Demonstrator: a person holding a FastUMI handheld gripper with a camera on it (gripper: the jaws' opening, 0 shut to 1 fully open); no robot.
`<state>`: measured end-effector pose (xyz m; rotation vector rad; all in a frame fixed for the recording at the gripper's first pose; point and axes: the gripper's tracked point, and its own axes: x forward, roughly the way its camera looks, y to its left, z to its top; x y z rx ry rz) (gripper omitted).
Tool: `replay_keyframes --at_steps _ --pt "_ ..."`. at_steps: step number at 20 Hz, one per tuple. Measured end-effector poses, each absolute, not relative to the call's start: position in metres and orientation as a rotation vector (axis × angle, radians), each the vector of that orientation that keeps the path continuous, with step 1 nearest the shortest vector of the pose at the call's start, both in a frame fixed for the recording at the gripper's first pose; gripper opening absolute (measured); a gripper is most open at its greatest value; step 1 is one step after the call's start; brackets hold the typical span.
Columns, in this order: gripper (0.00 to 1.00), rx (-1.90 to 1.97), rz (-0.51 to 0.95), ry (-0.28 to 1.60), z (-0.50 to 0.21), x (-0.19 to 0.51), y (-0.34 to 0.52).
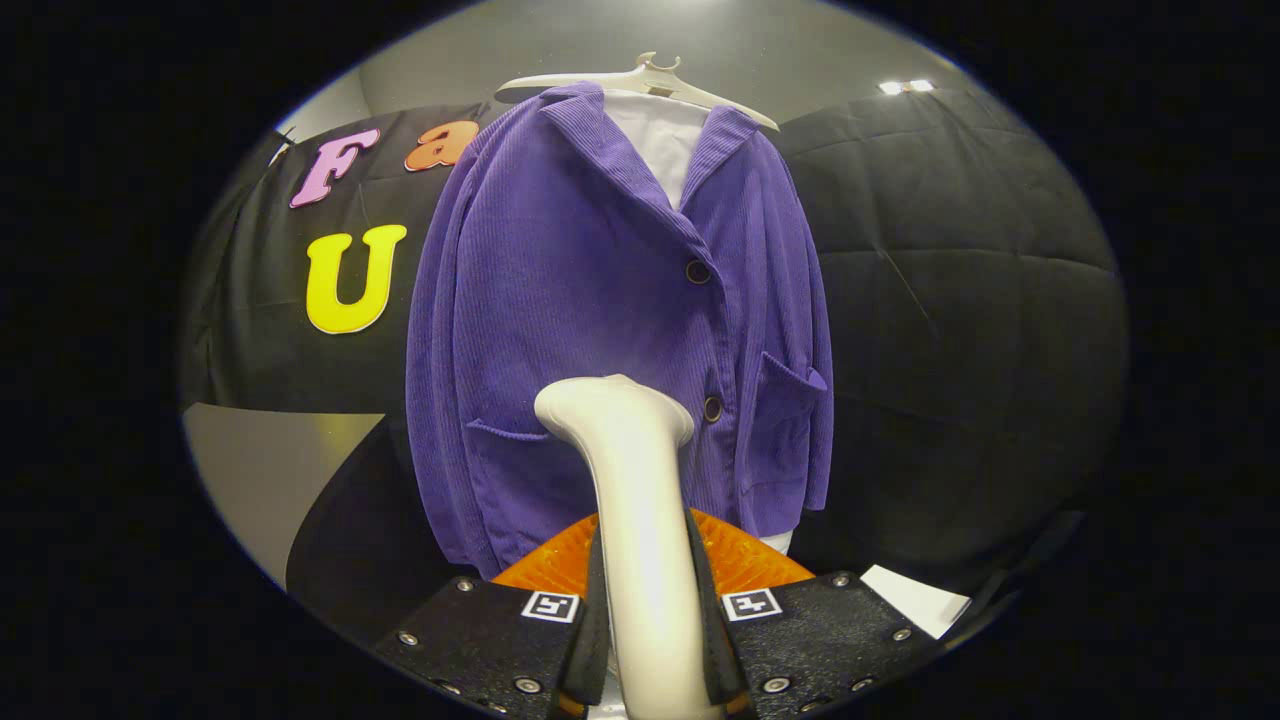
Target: Iron the clothes twice with a garment steamer, once on the left side and once on the right side.
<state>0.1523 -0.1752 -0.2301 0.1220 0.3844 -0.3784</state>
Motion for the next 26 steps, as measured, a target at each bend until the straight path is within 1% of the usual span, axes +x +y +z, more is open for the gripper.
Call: replay_keyframes --at_steps 3,9,13,17,26 --pt "0.38 0.146 -0.376 0.399 -0.24 0.147 -0.172" --pt "0.38 0.156 -0.341 0.505 -0.278 0.13 -0.159" --pt "0.38 0.167 -0.316 0.544 -0.286 0.118 -0.157" --pt "0.38 0.154 -0.274 0.542 -0.274 0.104 -0.157" --pt "0.38 0.157 -0.189 0.444 -0.219 0.055 -0.169"
